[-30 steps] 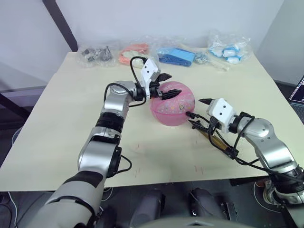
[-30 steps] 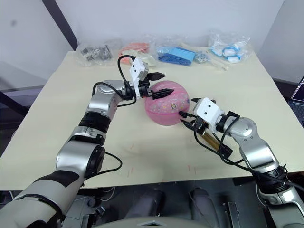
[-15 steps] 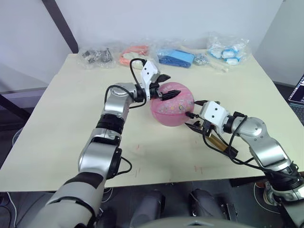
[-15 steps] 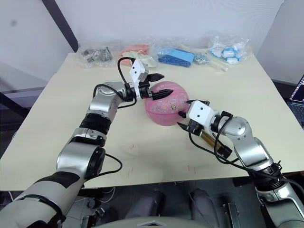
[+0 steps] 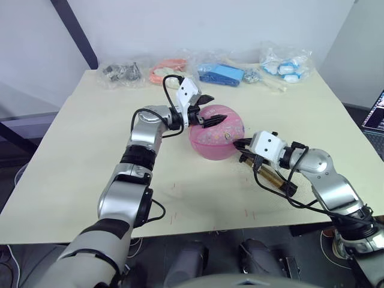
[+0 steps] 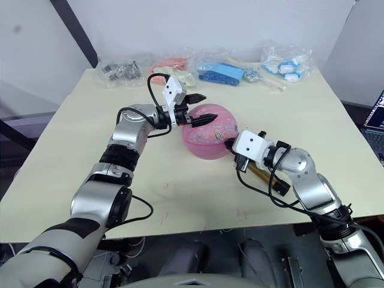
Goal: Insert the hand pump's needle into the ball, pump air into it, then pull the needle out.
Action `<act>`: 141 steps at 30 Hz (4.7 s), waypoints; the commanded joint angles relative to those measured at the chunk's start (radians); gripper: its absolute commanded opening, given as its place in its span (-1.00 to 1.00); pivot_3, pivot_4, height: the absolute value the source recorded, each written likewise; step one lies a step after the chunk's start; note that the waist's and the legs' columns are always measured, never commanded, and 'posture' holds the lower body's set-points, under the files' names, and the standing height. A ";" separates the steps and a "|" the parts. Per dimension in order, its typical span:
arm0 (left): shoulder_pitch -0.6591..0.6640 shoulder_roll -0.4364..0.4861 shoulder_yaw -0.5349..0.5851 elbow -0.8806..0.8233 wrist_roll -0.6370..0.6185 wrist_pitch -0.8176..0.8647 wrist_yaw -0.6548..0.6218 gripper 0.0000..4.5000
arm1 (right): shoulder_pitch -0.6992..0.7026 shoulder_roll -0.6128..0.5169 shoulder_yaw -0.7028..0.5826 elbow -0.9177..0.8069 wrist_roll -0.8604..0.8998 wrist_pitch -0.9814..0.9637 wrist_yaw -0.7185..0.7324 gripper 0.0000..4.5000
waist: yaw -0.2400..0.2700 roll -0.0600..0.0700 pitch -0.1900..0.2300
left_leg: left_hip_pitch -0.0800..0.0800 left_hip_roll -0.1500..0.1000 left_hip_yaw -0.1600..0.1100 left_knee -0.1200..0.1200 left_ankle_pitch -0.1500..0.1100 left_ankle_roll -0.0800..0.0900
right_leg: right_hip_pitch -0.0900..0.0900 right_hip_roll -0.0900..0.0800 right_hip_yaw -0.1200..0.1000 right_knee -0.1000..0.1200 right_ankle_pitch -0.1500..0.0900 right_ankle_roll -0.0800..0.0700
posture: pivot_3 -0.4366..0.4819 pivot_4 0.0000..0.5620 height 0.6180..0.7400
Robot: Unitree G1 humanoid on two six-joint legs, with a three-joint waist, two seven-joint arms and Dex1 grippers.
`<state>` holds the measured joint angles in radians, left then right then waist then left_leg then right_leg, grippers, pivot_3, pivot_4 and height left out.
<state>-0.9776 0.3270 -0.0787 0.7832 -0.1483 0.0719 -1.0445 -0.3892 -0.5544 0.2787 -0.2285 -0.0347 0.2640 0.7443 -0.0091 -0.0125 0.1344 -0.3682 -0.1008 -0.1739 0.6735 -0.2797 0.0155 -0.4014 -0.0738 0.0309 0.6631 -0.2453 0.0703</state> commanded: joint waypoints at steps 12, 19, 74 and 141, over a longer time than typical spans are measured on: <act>0.058 -0.010 -0.074 0.060 0.081 0.031 -0.008 1.00 | -0.023 -0.002 -0.010 0.004 -0.044 -0.047 0.001 -0.86 | -0.001 0.000 0.000 | 0.007 0.001 0.000 -0.002 -0.002 0.003 | 0.006 0.001 0.000 -0.001 0.000 0.000 | -0.05 -0.47 1.00; 0.087 -0.014 -0.110 0.052 0.128 -0.018 0.026 1.00 | 0.006 -0.027 -0.052 -0.046 -0.008 -0.016 0.018 -0.86 | 0.004 0.000 0.000 | 0.007 0.001 0.000 -0.002 -0.002 0.003 | 0.006 0.001 0.000 -0.002 0.000 0.000 | -0.05 -0.47 1.00; 0.198 -0.039 -0.196 0.211 0.192 -0.164 0.160 1.00 | 0.237 -0.237 -0.241 -0.175 0.129 -0.110 0.037 -0.86 | 0.078 0.010 -0.016 | 0.007 -0.027 -0.016 -0.005 -0.010 0.017 | 0.024 -0.027 -0.013 -0.021 -0.016 0.024 | -0.05 -0.47 1.00; 0.193 -0.032 -0.085 0.071 0.052 -0.197 0.039 1.00 | 0.239 0.046 -0.321 0.049 0.249 0.145 -0.233 -0.86 | 0.024 0.006 -0.020 | 0.037 -0.022 -0.019 -0.031 -0.012 0.019 | 0.035 -0.025 -0.009 -0.022 -0.023 0.033 | -0.05 -0.47 1.00</act>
<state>-0.8599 0.2752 -0.1163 0.7819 -0.1608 -0.1943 -0.9849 -0.1387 -0.5090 -0.0370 -0.1974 0.2327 0.4215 0.5293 0.0151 -0.0069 0.1142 -0.3313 -0.1229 -0.1935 0.6409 -0.2921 0.0343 -0.3674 -0.0990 0.0223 0.6409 -0.2688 0.1033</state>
